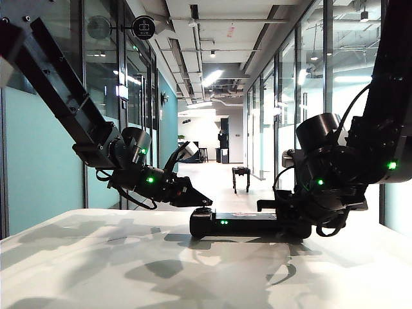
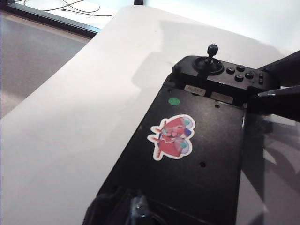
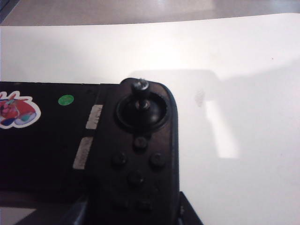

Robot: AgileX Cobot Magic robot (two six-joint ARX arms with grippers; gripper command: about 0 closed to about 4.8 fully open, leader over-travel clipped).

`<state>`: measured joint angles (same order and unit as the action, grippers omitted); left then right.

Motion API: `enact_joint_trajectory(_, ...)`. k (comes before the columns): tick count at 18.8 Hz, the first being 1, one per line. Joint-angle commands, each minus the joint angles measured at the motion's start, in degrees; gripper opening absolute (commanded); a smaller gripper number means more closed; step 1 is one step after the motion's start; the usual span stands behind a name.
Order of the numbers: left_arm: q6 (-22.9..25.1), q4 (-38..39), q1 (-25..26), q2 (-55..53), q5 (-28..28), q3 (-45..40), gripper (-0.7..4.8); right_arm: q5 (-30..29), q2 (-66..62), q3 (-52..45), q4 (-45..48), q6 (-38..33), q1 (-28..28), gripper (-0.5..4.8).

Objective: Push the left joystick on the remote control sitting on the white table backward to make the robot dog back up in a straight line until it returns close to you.

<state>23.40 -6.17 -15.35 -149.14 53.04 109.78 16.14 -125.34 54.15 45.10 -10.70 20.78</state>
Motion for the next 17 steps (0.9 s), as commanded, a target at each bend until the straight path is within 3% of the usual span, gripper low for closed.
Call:
enact_joint_trajectory(1,0.46,0.57,-0.24,0.09,1.27,0.13,-0.06,0.87,0.31,0.20,1.46,0.17,-0.04,1.56)
enact_joint_trajectory(17,0.63,0.96,-0.24,0.09,2.32,0.13,-0.06,0.87,0.31,0.20,1.44,0.20,-0.04,1.56)
